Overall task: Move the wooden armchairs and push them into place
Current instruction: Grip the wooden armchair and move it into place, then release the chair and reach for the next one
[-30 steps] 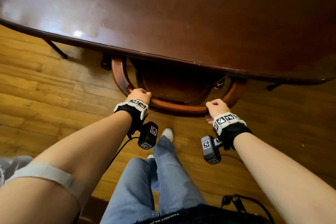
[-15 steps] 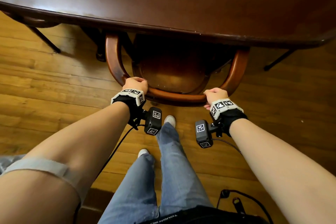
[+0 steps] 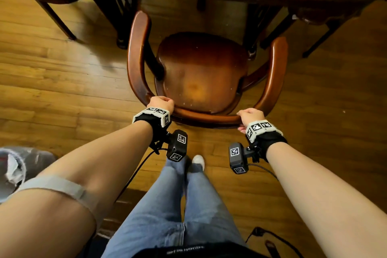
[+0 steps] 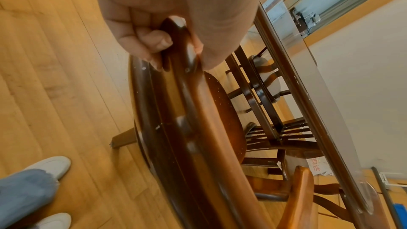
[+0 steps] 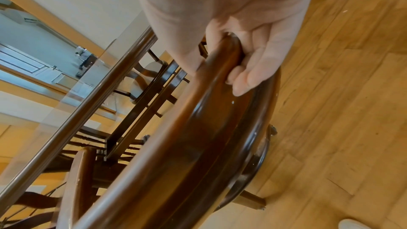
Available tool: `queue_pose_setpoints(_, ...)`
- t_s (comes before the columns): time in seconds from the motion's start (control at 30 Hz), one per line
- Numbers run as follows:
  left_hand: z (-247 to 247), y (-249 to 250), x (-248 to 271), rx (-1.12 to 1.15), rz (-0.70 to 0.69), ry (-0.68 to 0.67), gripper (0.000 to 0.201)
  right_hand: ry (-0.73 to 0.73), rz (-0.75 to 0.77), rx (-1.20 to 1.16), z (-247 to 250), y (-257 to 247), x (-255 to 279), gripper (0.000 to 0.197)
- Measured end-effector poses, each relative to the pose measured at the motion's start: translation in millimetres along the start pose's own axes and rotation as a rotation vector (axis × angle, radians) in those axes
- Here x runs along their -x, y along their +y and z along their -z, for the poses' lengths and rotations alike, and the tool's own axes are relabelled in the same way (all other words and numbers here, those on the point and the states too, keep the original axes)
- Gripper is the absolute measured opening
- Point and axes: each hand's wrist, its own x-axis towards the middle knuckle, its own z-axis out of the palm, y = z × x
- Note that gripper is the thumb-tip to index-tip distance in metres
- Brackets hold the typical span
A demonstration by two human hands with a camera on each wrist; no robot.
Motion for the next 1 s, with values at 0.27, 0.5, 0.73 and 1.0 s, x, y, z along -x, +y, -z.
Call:
queue_pose_setpoints(0.27, -6, -42, 29, -0.061, -0.01, -0.075, 0.028, -0.097, -0.017, 0.012, 8, 38, 24, 0.017)
queue_pose_setpoints(0.5, 52, -37, 40, -0.143, -0.113, -0.094, 0.034, -0.305, 0.062, 0.197, -4, -31, 52, 0.042)
queue_pose_setpoints(0.73, 193, -58, 6, -0.11, -0.09, 0.046, 0.04, -0.438, 0.419, 0.397, -124, -154, 108, 0.018)
queue_pose_setpoints(1.0, 400, -137, -73, -0.216, -0.068, 0.18, 0.04, -0.447, 0.727, 0.768, -323, -289, 202, 0.036)
